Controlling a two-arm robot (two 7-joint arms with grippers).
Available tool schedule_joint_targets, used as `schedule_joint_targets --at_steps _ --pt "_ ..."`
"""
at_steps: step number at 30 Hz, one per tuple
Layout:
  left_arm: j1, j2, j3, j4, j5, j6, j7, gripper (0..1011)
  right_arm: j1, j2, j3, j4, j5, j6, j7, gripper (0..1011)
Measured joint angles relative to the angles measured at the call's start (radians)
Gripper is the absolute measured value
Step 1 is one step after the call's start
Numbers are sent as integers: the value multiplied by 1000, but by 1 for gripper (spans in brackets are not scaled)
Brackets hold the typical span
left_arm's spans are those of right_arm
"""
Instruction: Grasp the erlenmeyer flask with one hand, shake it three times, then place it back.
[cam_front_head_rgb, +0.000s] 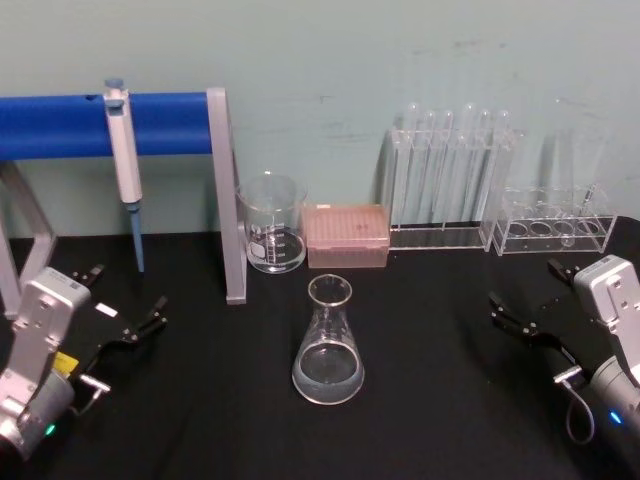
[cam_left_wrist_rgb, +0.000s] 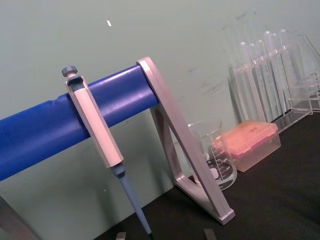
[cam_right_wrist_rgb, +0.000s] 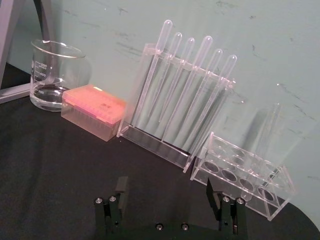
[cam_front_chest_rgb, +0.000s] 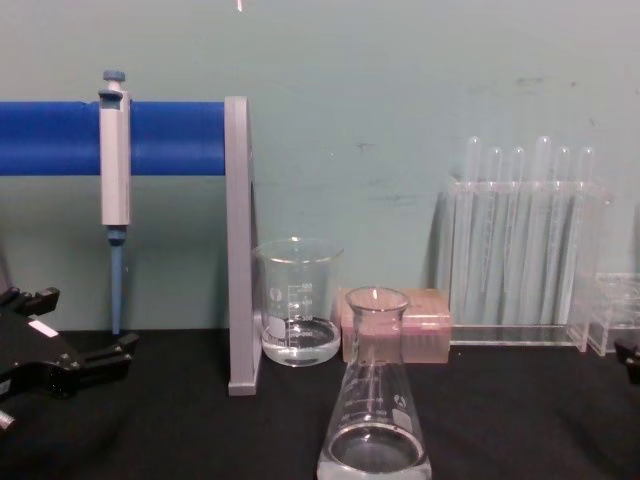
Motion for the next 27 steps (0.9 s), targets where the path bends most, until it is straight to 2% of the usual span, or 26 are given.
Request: schedule_joint_targets --at_steps 27 --pt "0 0 0 0 0 0 0 1001 0 0 0 0 0 0 0 1000"
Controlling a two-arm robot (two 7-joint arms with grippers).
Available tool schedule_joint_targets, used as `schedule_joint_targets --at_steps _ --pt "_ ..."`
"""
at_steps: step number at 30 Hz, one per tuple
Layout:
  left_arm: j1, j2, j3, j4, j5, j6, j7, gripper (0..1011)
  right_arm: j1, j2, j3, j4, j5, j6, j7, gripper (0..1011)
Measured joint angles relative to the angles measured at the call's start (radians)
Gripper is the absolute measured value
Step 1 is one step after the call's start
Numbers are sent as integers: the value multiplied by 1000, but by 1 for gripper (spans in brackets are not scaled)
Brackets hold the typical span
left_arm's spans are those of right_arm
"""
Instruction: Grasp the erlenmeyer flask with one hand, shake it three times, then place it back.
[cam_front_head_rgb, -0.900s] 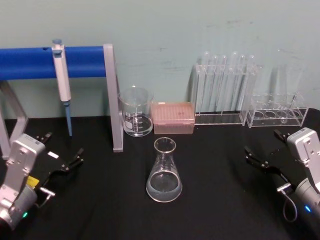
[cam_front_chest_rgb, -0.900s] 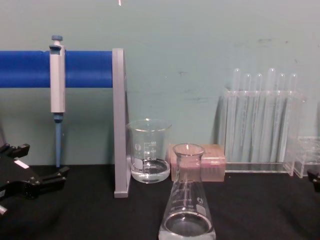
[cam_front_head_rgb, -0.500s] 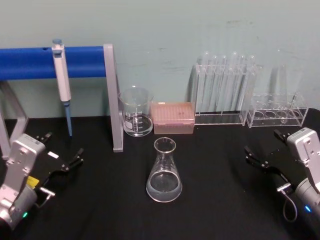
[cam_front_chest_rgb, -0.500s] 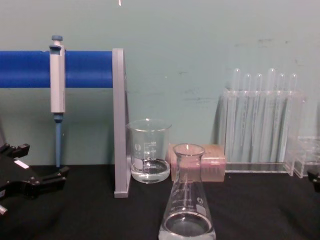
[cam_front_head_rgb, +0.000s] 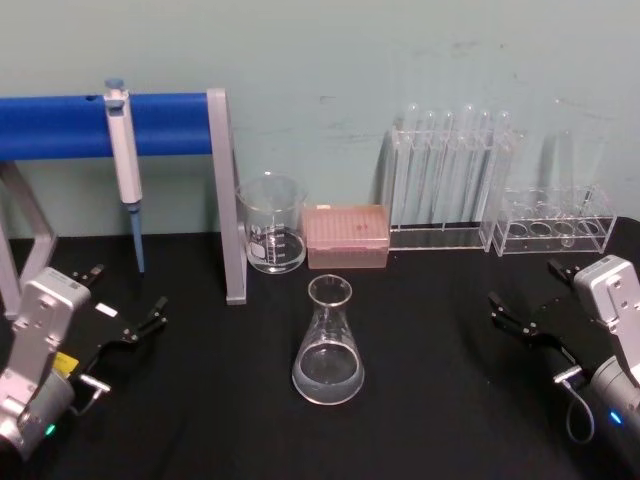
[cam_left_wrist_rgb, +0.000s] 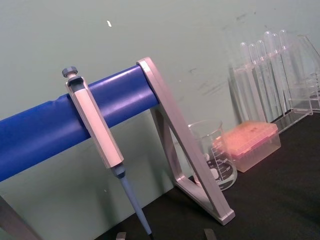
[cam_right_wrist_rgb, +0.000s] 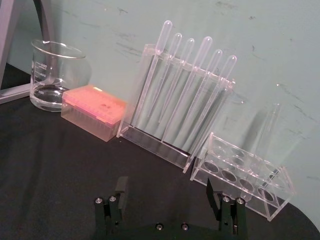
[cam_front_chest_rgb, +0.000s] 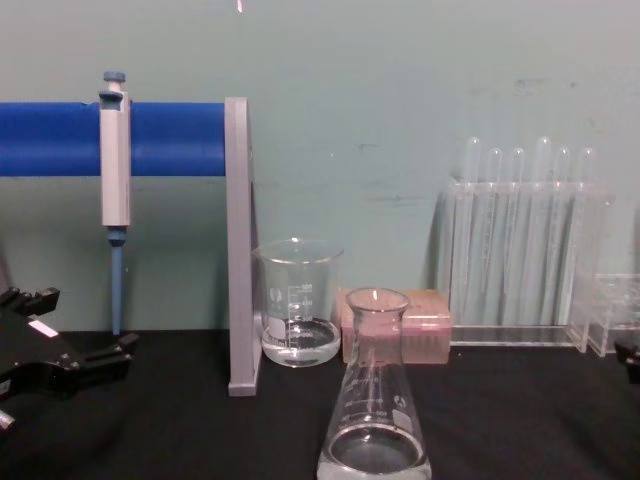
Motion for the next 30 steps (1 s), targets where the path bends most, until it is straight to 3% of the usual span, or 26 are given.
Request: schedule_joint_targets --at_steps 8,13,20,30 --pt "0 0 0 0 0 0 0 1001 -9 3 16 -9 -10 0 23 1000" --pt "0 0 0 0 0 0 0 1001 -29 11 53 -27 55 9 87 1000" --pt "0 0 0 0 0 0 0 1001 -61 27 85 -66 112 17 161 1000" --pt "0 0 0 0 0 0 0 1001 -93 38 99 -127 174 4 300 1000"
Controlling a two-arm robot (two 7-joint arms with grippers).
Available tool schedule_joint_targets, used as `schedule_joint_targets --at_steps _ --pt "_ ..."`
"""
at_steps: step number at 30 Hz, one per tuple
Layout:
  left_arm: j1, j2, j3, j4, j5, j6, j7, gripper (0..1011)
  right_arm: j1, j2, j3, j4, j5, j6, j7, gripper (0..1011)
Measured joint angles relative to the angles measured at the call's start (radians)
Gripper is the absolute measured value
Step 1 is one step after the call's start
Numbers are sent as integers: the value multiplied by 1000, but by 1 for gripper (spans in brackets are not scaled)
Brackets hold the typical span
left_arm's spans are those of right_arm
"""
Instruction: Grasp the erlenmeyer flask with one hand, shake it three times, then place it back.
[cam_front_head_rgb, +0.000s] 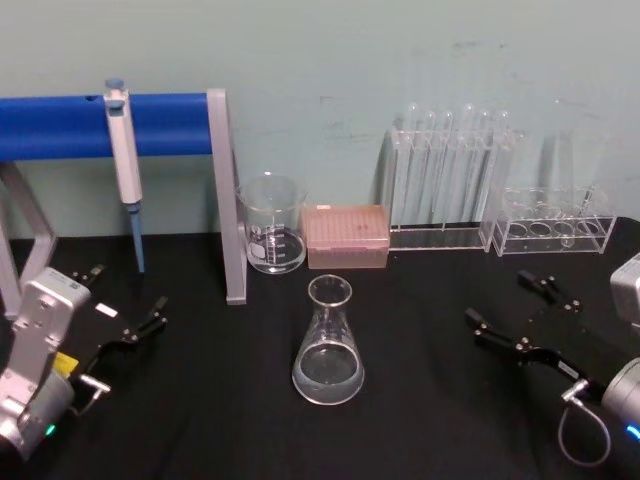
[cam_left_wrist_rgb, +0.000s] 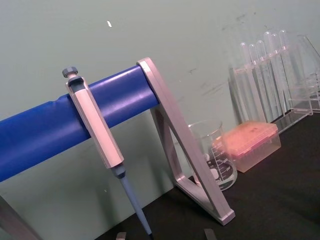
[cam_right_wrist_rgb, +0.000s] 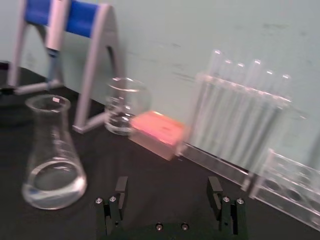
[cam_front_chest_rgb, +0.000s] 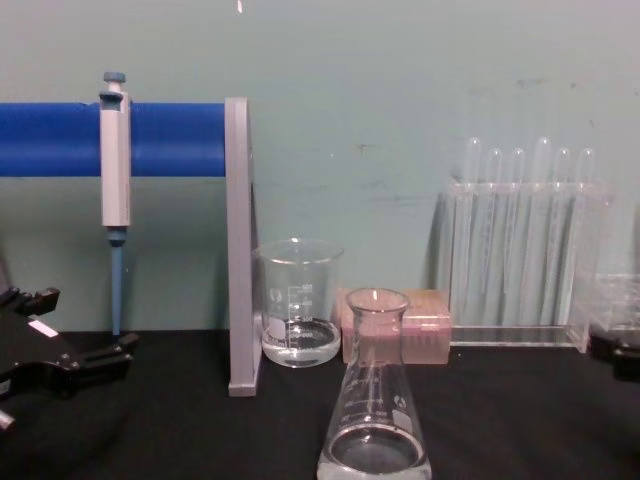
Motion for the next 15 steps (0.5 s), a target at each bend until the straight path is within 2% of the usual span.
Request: schedule_joint_targets --at_steps 7,15 --pt "0 0 0 0 0 0 0 1001 2 -6 -7 -13 15 -19 87 1000" --pt "0 0 0 0 0 0 0 1001 23 -31 -23 -9 18 -38 173 1000"
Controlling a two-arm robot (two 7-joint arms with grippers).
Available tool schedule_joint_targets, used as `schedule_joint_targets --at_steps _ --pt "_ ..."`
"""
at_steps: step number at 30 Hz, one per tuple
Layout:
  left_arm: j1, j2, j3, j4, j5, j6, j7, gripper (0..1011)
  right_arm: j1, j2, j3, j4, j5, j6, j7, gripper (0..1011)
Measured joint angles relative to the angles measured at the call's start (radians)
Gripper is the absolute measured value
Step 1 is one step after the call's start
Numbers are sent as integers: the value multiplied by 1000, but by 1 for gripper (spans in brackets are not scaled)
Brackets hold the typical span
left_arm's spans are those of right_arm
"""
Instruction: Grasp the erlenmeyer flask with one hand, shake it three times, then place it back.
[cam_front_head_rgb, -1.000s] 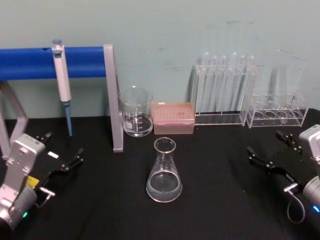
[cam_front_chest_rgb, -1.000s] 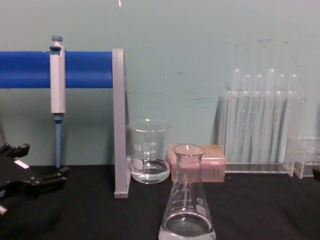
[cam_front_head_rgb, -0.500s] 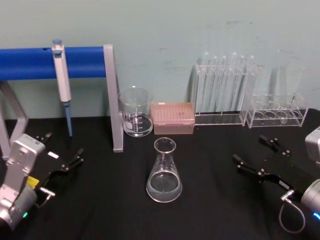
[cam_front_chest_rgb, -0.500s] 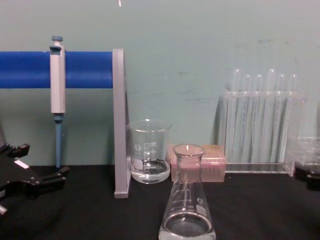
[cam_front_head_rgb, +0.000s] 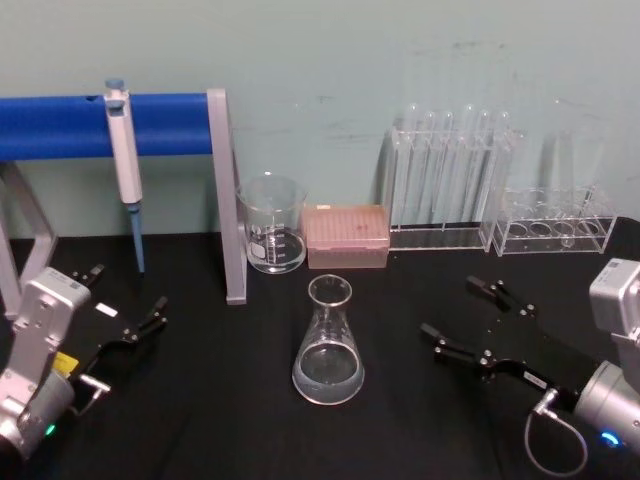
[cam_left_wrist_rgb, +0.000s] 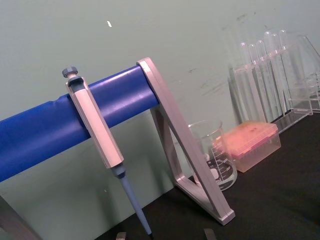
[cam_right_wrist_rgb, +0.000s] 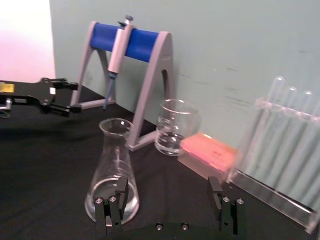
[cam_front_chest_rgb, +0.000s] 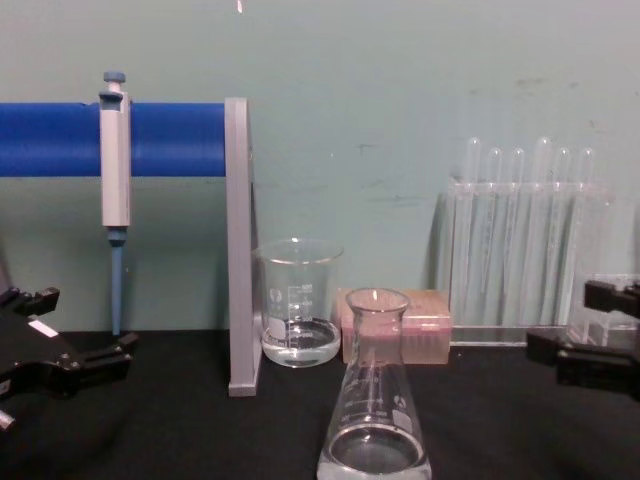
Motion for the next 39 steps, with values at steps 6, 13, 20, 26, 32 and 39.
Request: schedule_joint_targets --at_steps 6,13,20,26,32,39 --pt "0 0 0 0 0 0 0 1001 16 -20 -7 16 -3 -5 38 1000" --pt "0 0 0 0 0 0 0 1001 41 -48 -16 42 -12 -7 80 1000" --pt "0 0 0 0 0 0 0 1001 74 -84 -25 79 -24 -7 119 1000" --pt "0 0 0 0 0 0 0 1001 105 -110 -35 116 -28 -2 145 1000" --pt "0 0 0 0 0 0 0 1001 136 -131 -47 155 -27 8 166 1000" --pt "0 0 0 0 0 0 0 1001 180 -155 -68 204 -26 12 191 1000"
